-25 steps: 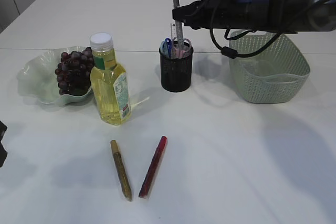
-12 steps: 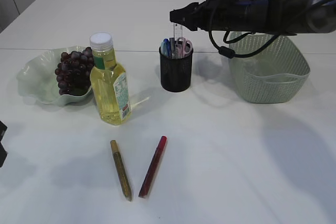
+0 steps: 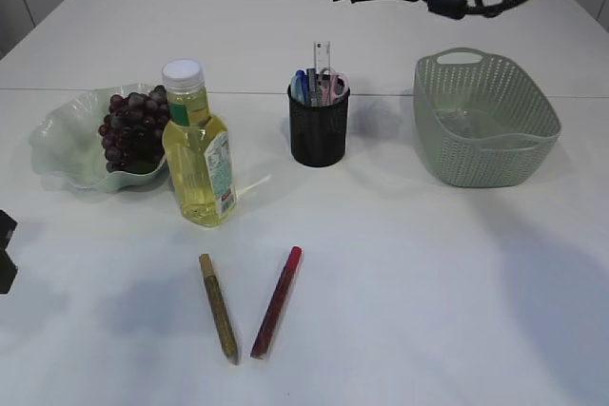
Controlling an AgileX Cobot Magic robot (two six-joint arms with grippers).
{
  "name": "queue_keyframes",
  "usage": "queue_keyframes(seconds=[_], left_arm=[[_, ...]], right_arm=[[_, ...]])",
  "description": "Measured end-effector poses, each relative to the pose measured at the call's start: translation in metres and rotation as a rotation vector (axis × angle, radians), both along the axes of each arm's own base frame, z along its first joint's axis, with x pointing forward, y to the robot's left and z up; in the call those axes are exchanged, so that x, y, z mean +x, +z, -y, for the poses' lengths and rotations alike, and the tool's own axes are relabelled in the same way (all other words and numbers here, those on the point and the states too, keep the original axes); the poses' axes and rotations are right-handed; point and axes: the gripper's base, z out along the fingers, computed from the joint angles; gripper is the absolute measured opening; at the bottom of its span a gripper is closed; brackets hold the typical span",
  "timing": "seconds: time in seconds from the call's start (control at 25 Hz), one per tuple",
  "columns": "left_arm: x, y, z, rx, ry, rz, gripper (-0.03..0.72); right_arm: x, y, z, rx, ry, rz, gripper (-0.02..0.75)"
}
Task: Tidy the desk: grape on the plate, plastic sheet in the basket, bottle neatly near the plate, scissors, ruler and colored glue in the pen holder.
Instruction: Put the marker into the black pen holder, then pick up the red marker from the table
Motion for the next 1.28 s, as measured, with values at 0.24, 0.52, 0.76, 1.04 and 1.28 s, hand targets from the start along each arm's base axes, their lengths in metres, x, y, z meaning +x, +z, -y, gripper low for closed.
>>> queue_keyframes(seconds=[0.24, 0.52, 0.76, 1.04, 1.28], left_arm=[[0.002, 0.0, 0.0, -0.006, 0.002, 0.019, 0.405], [0.002, 0.001, 0.001, -0.007, 0.002, 0.027, 0.404], [0.004, 0.001, 0.001, -0.015, 0.005, 0.05, 0.404], [0.005, 0.002, 0.002, -0.029, 0.012, 0.056, 0.389], [0.007, 0.002, 0.003, -0.034, 0.013, 0.077, 0.385]], right_arm=[[-0.052, 0.023, -0.017, -0.183, -0.035, -0.296, 0.271], [-0.102, 0.015, -0.078, -0.348, -0.044, -0.509, 0.271], [-0.11, -0.004, -0.107, -0.266, -0.202, -0.689, 0.271], [-0.103, -0.047, -0.116, -0.371, -0.365, -0.785, 0.271], [-0.103, -0.087, -0.134, -0.409, -0.422, -0.893, 0.271]])
